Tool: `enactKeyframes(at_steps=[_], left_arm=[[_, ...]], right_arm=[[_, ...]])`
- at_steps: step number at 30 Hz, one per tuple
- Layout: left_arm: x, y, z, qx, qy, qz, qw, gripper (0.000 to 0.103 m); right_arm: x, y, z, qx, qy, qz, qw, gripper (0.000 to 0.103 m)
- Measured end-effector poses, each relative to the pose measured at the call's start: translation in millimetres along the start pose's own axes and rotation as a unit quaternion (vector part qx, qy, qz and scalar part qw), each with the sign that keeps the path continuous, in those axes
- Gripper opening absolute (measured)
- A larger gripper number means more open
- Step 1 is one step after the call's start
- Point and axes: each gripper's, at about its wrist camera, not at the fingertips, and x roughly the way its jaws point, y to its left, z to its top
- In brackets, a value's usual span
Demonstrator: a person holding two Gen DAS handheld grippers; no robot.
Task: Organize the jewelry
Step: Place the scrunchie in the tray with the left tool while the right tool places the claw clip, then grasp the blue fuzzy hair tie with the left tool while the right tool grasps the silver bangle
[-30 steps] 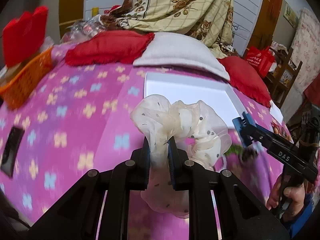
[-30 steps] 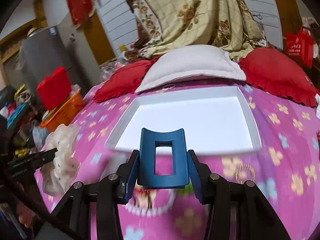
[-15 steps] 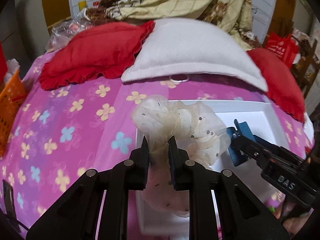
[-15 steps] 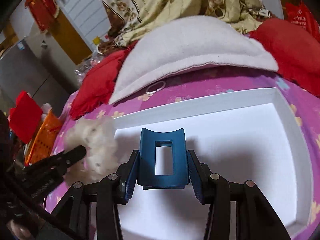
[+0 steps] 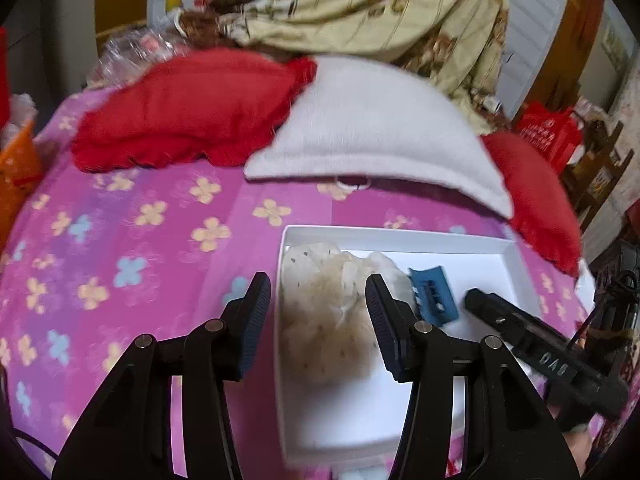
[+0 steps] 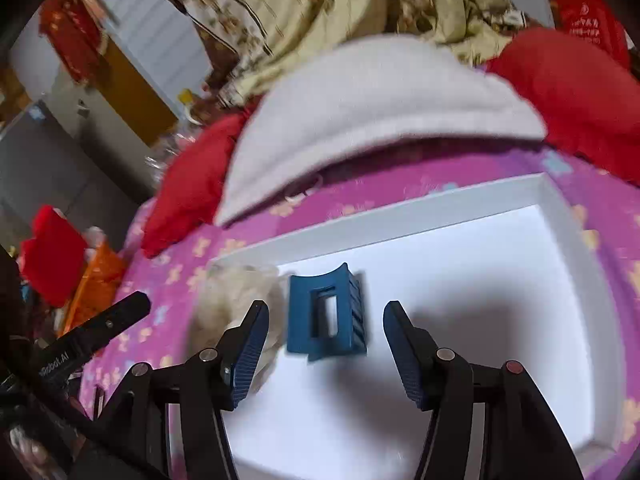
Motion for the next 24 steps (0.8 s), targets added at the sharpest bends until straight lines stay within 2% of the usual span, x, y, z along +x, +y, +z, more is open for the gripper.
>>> enactKeyframes(at_steps=[2,3,5,7,10,16,18,20,22,24], left_arm=[[-31,0,-12,0.008,-0.021,0.012,0.9997,0.050],[-45,0,-20,0.011,-0.029,0.019,0.9993,0.051],[-73,1,-42,0.012,-0.044,0.031,0.9985,0.062],[-90,3,-63,0.008,-0.051,0.038,0.9979,0.069],[-107,3,-106,-0.004,-0.055,0.043,0.9975,0.070],[-77,-5,-155,-0.032,-0.011,0.023,0.9991,0.070],[-67,-9,-163,-0.032,0.001,0.024,0.9992,0.070],[-58,-11,-166,-0.032,0.006,0.012,0.9994,0.070],[-53,-10,-170,-0.032,0.009,-0.004,0.9994,0.070],[-49,-7,-171,-0.034,0.013,-0.022,0.9991,0.070]], right_arm=[[-32,0,-12,-0.013,-0.013,0.006,1.000,0.059],[-48,-1,-21,-0.018,-0.019,0.009,1.000,0.063],[-72,-4,-40,-0.027,-0.029,0.010,0.999,0.070],[-100,-13,-67,-0.034,-0.039,0.007,0.999,0.071],[-128,-34,-101,-0.038,-0.049,-0.019,0.998,0.071],[-153,-92,-141,0.001,-0.053,-0.079,0.995,0.070],[-152,-103,-139,0.017,-0.048,-0.082,0.995,0.055],[-149,-104,-137,0.020,-0.045,-0.068,0.996,0.054],[-142,-99,-138,0.010,-0.035,-0.070,0.997,0.047],[-133,-90,-141,-0.011,-0.021,-0.076,0.997,0.045]])
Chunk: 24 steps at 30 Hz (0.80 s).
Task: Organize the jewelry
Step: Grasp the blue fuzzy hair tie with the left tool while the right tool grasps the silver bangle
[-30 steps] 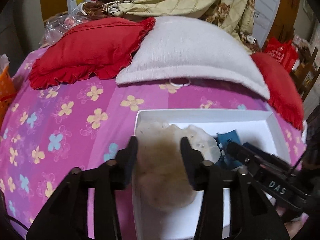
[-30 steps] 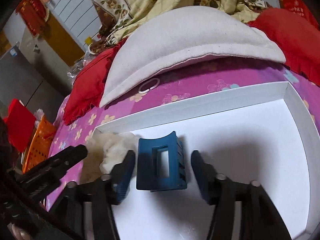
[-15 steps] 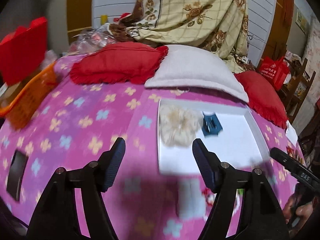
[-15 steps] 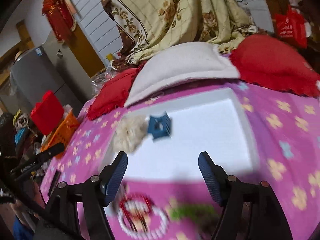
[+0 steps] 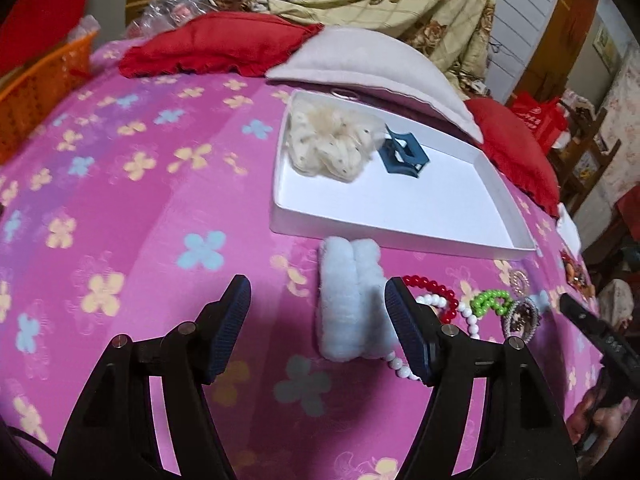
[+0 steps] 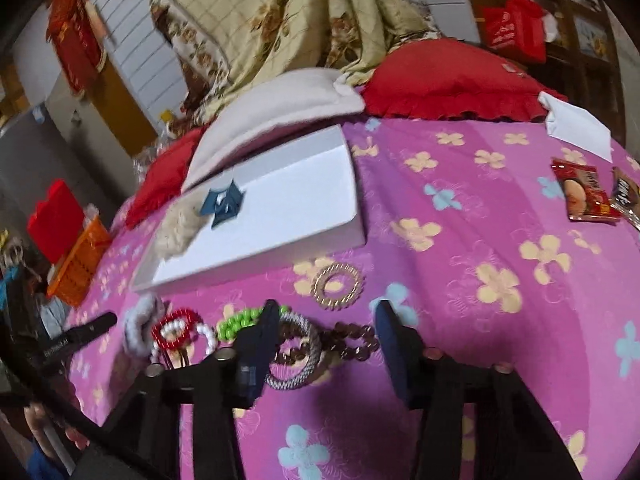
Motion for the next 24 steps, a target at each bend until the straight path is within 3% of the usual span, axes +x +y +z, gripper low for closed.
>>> enactKeyframes(at_steps=[4,7,15,19,21,22,24], left_arm=[[15,5,-2,-0.003,0.026,-0.024,0.9994,0.070],[18,5,-2,-0.003,0.024,-0.034,0.9991,0.070],[27,-4,-7,0.025,0.035,-0.043,0.9981,0.070],[32,-12,-12,0.046,0.045,-0.043,0.9970,0.070],[33,-15,-14,0.054,0.046,-0.038,0.9968,0.064],[33,-15,-14,0.054,0.047,-0.041,0.9966,0.046],[32,-15,-13,0.050,0.050,-0.052,0.9962,0.037]], right_arm=[[12,18,-8,-0.049,0.013,-0.015,0.999,0.043],[23,22,-12,-0.062,0.025,-0.022,0.998,0.041],[33,19,-14,-0.065,0.033,-0.027,0.997,0.021],[34,22,-15,-0.069,0.033,-0.030,0.997,0.016],[34,22,-15,-0.066,0.034,-0.028,0.997,0.009],[33,23,-15,-0.065,0.033,-0.027,0.997,0.009],[29,23,-15,-0.064,0.027,-0.021,0.997,0.007]])
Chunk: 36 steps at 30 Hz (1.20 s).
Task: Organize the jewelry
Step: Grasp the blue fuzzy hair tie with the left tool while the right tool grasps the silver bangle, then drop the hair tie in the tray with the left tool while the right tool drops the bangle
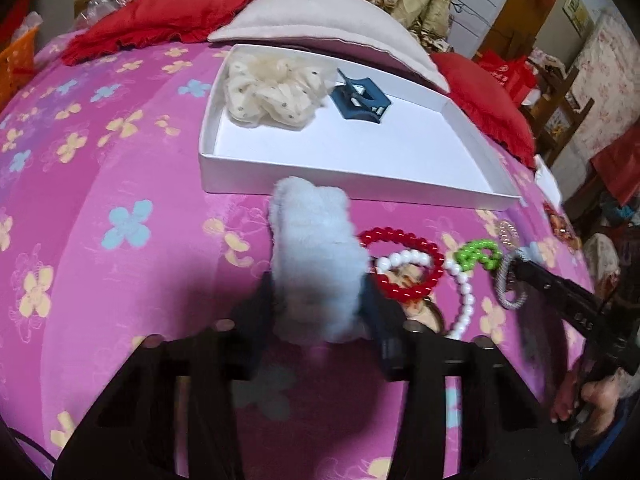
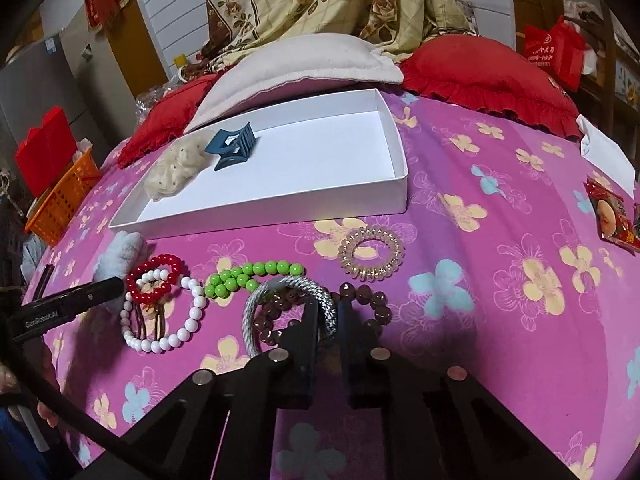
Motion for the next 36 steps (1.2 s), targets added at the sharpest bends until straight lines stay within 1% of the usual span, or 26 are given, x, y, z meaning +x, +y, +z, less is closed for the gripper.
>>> enactKeyframes(at_steps=[1,5,8,11,14,17,20,22,25,28,33,36], left_arm=[[-3,0,0,-0.001,-0.005,-0.001,1.0000,0.033],[-10,2,-1,-0.003,-0.011,-0.004,0.9999,0.029],[-22,7,0,-0.010,-0.024,-0.015,0.9996,0.028],[-38,10,2,-0.016,-0.041,-0.031,0.9985,0.028],[-55,8,7,-0.010,-0.064,-0.031,0.9974,0.028],[-66,4,19,-0.001,-0.083,-0.026,0.9962,0.028],[-67,4,35,-0.007,-0.087,-0.028,0.9957,0.028],[-62,5,46,-0.013,-0.085,-0.032,0.9958,0.028],[-48,4,63,-0.010,-0.083,-0.018,0.9963,0.028],[-28,5,77,-0.010,-0.072,-0.017,0.9972,0.028],[9,10,89,-0.005,-0.042,-0.003,0.9991,0.028],[25,15,89,-0.005,-0.026,0.003,0.9997,0.028]], right_arm=[[-1,0,0,0.001,-0.002,0.003,1.000,0.007],[-12,0,1,0.011,-0.024,0.014,1.000,0.007],[-25,-1,2,0.022,-0.044,0.029,0.998,0.007],[-33,1,4,0.026,-0.057,0.035,0.997,0.007],[-37,4,9,0.034,-0.065,0.045,0.996,0.007],[-36,7,23,0.046,-0.071,0.062,0.995,0.007],[-33,15,40,0.044,-0.080,0.068,0.993,0.007],[-29,22,50,0.042,-0.086,0.072,0.993,0.007],[-14,34,68,0.039,-0.090,0.076,0.992,0.007],[6,46,83,0.034,-0.086,0.081,0.992,0.007],[51,62,95,0.023,-0.061,0.080,0.995,0.007],[70,60,94,0.026,-0.042,0.083,0.995,0.007]])
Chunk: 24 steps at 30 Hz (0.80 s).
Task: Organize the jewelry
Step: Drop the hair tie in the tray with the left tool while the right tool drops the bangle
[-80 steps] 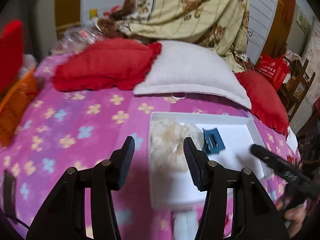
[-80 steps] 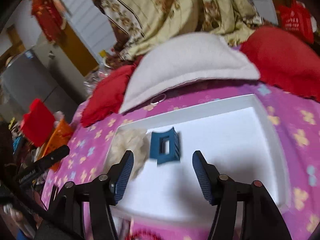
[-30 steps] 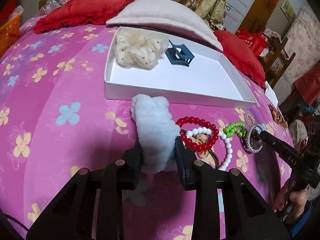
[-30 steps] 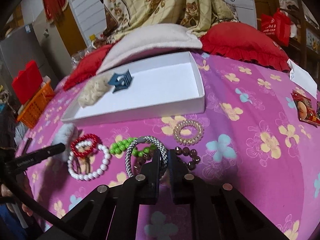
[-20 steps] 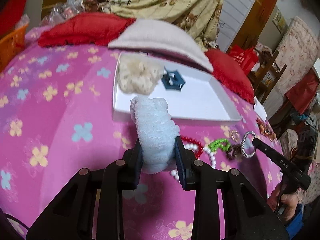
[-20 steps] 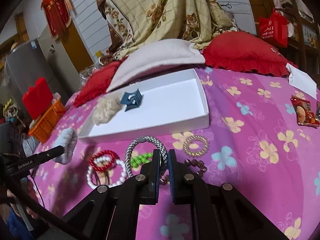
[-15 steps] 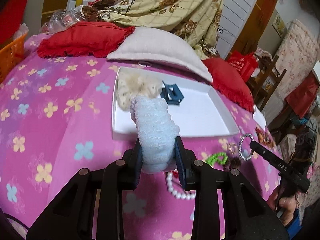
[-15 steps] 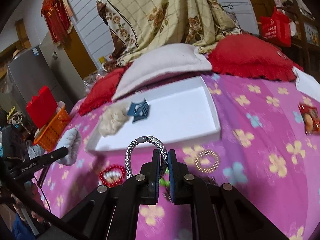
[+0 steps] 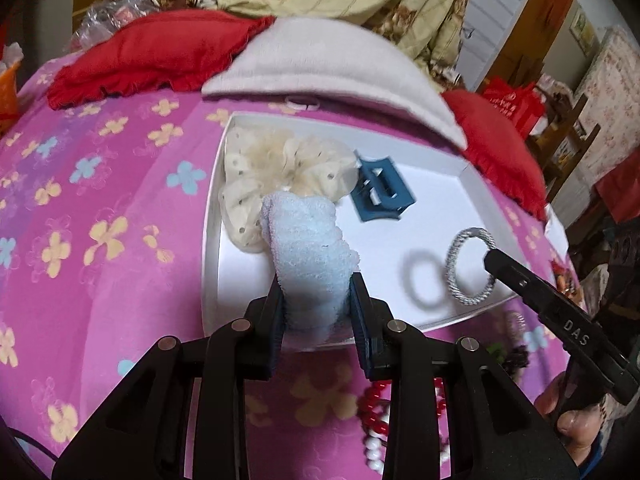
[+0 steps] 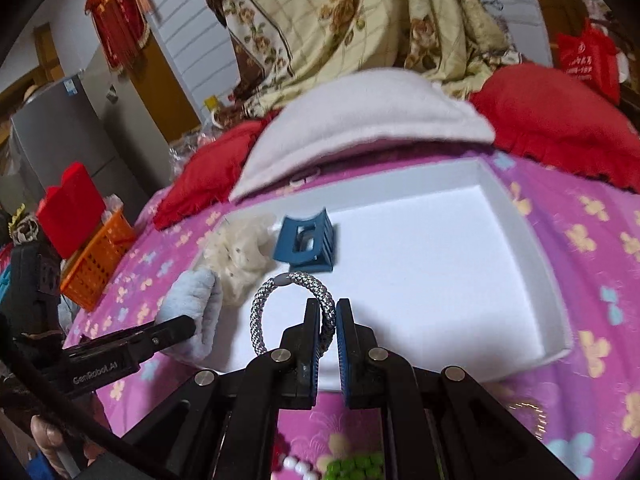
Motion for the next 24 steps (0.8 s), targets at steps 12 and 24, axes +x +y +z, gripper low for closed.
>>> enactKeyframes(at_steps=[12,24], left_arm=[[-4,8,-1,-0.014,-0.008,0.002,0.9999,0.038],[-54,-4,-34,-0.022,-0.029,-0.006,0.9993,0.039]], right_arm=[[4,-6,-7,0.009,0.010,0.007,1.000,0.038],[-89,-13,-14,0.020,-0.023,-0.011,0.999,0.045]])
